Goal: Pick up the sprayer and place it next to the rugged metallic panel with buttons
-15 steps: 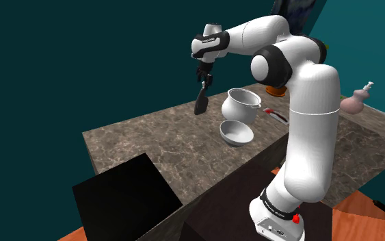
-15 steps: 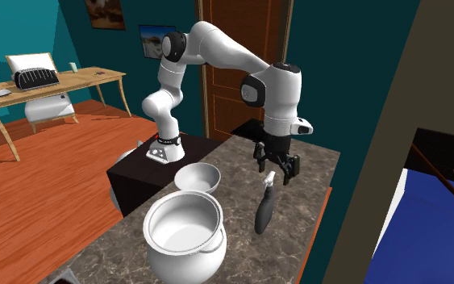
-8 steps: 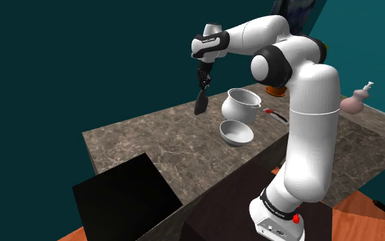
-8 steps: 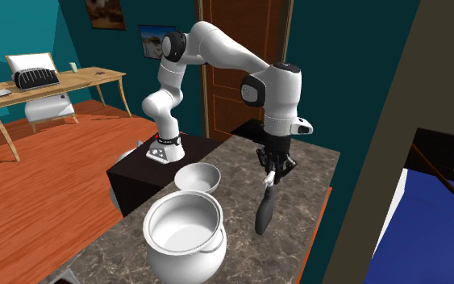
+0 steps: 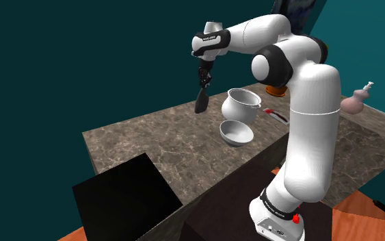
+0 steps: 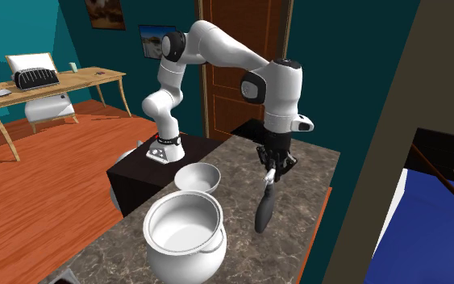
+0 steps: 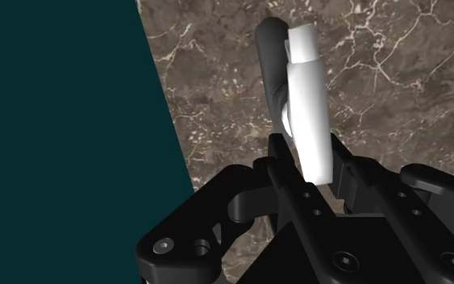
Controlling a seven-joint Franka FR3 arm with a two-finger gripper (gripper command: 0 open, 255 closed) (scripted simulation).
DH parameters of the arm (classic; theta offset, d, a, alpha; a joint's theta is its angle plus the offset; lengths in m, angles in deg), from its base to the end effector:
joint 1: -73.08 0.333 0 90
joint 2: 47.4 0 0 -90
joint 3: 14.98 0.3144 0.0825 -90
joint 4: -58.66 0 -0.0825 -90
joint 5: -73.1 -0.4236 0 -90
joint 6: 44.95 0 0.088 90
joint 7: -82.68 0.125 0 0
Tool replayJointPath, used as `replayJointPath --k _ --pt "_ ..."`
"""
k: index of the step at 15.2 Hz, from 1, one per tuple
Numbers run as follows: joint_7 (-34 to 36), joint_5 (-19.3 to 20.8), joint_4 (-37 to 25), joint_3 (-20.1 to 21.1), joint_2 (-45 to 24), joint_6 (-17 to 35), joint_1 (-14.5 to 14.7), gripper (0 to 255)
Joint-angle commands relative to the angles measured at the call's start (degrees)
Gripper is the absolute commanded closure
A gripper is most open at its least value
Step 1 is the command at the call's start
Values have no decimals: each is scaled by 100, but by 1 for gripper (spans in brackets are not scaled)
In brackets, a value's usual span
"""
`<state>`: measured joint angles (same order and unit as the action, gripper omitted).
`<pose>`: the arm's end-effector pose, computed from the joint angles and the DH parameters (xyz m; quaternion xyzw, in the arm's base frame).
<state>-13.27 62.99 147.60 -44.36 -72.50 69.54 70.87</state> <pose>0.6377 -0.3259 0.3943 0.8512 0.5234 -0.0058 0.0396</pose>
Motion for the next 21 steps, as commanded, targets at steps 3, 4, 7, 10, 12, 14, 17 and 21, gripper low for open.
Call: replayJointPath --k 3,4,7,10,12,14,17,21 --pt "29 46 -215 -24 73 -279 3 255" --pt "33 54 -275 -29 86 -350 0 255" --pt "44 75 -465 -42 116 -566 -11 255" --pt "52 89 -674 -53 134 -788 -29 255" --pt "55 95 -824 -59 139 -940 -44 255" --pt "58 97 -982 -65 137 -1095 -63 255" --pt "188 166 -971 -57 254 -1190 56 255" --pt "727 427 -403 18 689 -1022 568 255"
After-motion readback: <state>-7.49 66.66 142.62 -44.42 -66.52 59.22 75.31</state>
